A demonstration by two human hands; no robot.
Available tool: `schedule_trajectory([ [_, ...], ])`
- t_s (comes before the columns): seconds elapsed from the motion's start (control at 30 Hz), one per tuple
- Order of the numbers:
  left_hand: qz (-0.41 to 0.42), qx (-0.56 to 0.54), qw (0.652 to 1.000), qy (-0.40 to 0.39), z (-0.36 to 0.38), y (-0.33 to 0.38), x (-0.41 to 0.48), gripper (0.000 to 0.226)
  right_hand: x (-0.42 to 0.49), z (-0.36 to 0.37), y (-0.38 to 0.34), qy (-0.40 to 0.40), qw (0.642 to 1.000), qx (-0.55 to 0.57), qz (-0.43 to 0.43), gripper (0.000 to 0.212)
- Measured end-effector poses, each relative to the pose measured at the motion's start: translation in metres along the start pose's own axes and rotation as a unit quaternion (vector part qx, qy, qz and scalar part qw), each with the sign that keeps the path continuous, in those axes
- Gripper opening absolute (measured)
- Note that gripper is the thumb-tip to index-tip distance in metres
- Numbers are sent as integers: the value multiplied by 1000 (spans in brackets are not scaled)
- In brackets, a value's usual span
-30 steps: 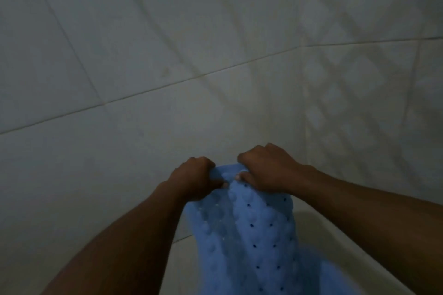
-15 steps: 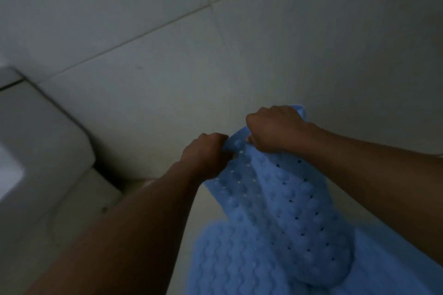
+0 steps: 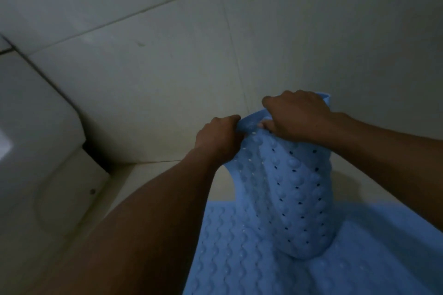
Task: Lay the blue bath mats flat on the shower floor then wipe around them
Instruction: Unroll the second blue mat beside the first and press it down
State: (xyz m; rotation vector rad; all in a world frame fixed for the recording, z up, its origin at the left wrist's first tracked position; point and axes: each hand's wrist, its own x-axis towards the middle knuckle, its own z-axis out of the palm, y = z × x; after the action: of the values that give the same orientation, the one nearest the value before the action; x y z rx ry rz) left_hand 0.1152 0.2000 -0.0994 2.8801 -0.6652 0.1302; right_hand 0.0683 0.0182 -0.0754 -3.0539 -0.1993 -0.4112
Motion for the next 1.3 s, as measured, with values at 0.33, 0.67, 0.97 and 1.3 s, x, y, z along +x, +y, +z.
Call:
schedule_trajectory([
  [0.33,145,38,988,-25,-29,33,-55,23,-115,-78,0,-207,967,-33,143,59],
  [0.67,206,24,978,11,-22,16,-112,18,-190,-83,-57,-196,959,-65,196,41],
  [0.97,138,-20,989,39,13,-26,-205,18,-229,-60,-102,-102,978,-114,145,20],
  [1.3,74,48,996,8,-34,-25,-294,22,-292,-82,-110,-88,977,-189,38,33],
])
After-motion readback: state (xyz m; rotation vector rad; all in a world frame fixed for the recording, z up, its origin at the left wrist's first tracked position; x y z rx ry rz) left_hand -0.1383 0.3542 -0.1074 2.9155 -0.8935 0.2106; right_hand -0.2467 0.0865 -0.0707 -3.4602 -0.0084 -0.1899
